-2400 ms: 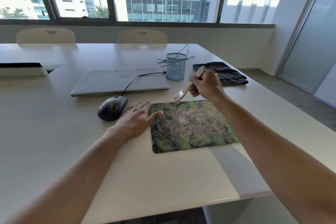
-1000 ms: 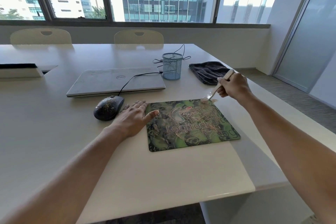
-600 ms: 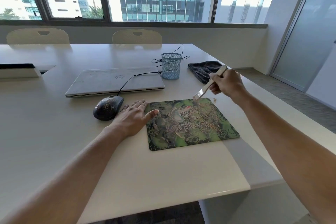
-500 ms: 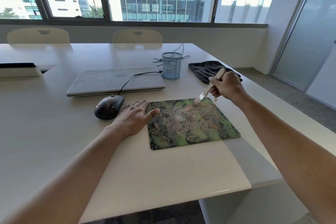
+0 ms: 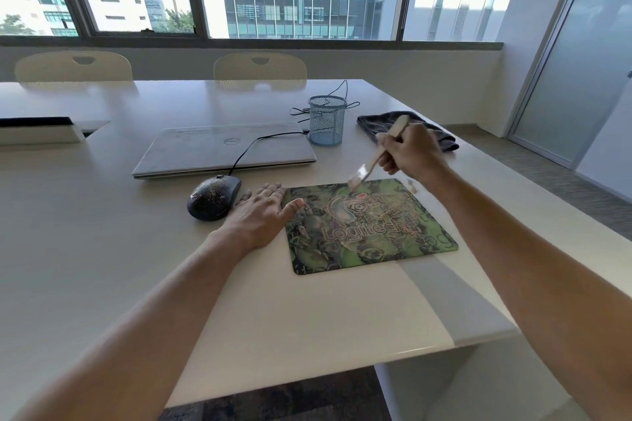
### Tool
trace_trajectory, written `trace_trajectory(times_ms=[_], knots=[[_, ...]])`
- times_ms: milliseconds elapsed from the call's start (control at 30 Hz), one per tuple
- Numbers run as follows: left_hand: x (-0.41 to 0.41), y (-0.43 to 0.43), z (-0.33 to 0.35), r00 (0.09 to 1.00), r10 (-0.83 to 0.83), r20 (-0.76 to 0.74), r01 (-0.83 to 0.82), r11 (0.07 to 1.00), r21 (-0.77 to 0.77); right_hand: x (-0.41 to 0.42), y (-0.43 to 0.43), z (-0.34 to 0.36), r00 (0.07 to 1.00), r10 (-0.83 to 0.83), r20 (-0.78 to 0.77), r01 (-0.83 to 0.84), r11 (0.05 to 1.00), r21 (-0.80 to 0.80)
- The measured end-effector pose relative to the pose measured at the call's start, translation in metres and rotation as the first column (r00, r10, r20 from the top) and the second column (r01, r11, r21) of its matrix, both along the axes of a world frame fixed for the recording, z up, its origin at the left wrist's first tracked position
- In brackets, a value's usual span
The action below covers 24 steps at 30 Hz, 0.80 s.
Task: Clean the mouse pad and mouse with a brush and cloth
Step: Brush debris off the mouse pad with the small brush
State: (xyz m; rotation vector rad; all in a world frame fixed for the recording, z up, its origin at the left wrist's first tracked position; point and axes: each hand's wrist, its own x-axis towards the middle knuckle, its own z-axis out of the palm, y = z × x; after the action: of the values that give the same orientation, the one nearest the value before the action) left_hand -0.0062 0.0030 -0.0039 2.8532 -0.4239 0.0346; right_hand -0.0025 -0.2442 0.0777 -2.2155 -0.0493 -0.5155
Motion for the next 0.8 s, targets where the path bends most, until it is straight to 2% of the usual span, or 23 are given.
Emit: trace_trajectory(times_ms=[133,200,333,533,600,667,800], knots=[[0.001,0.001,-0.002,1.0,-0.004,-0.001,0.004,1.0,-0.003,-0.003,0.038,-0.008,0.99,0.124,-0.062,-0.114,0.983,0.141],[0.002,0.001,-0.002,1.0,-0.004,0.0,0.004,1.0,-0.004,-0.004,0.044,-0.012,0.987,0.129,-0.092,-0.115,0.983,0.145],[0.002,0.001,-0.002,1.0,-0.008,0.0,0.008,1.0,-0.015,-0.006,0.025,-0.015,0.992,0.062,-0.114,-0.055,0.997,0.062],[0.002,0.001,-0.001,1.0,-0.012,0.002,0.012,1.0,-0.005,-0.01,-0.021,-0.003,0.993,-0.11,-0.05,0.099,0.978,-0.184],[0.001,0.0,-0.001,1.0,-0.01,0.006,0.01,1.0,-0.005,-0.011,-0.022,0.0,0.993,-0.118,-0.014,0.112,0.969,-0.219],[0.001,-0.001,0.0,1.0,-0.014,0.011,0.014,1.0,-0.004,-0.012,-0.012,0.002,0.996,-0.086,0.004,0.085,0.977,-0.196],[-0.002,-0.001,0.0,1.0,-0.015,-0.009,0.014,1.0,-0.019,-0.013,0.022,-0.001,0.999,0.036,-0.008,-0.036,0.999,-0.007]])
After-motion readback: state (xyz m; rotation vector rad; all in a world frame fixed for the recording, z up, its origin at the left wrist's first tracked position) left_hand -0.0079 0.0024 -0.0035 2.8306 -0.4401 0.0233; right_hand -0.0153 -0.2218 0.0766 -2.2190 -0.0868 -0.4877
